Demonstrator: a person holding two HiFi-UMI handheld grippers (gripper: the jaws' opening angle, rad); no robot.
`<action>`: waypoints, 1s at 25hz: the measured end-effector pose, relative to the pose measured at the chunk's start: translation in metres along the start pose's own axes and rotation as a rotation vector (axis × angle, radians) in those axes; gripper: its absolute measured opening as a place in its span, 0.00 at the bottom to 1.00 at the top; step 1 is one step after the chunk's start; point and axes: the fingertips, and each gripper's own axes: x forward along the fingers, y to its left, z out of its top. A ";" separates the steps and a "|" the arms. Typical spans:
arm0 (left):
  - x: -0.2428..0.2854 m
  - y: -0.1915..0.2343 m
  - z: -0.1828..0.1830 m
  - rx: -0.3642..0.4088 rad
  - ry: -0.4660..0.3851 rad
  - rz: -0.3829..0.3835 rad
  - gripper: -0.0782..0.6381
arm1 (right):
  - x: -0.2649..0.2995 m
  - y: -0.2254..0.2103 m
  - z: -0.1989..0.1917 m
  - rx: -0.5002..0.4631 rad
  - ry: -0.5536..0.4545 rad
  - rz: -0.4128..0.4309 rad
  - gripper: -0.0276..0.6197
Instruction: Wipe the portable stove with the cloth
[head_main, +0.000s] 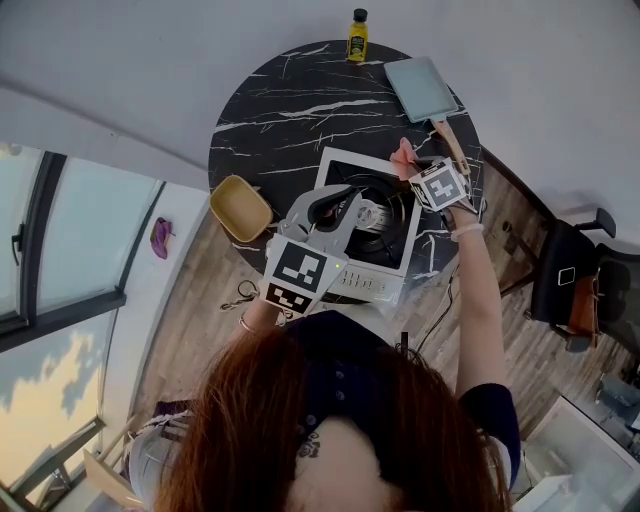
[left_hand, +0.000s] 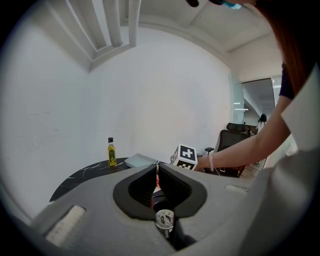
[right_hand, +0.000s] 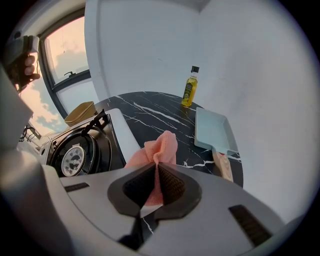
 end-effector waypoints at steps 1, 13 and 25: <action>0.000 0.000 0.000 0.000 0.000 0.000 0.14 | -0.001 -0.001 0.000 0.004 0.002 0.000 0.08; 0.001 -0.002 0.001 0.003 -0.003 -0.008 0.14 | -0.009 -0.016 -0.014 0.039 0.012 -0.028 0.08; 0.000 -0.004 0.001 0.005 -0.003 -0.013 0.14 | -0.013 -0.023 -0.024 0.070 0.009 -0.065 0.08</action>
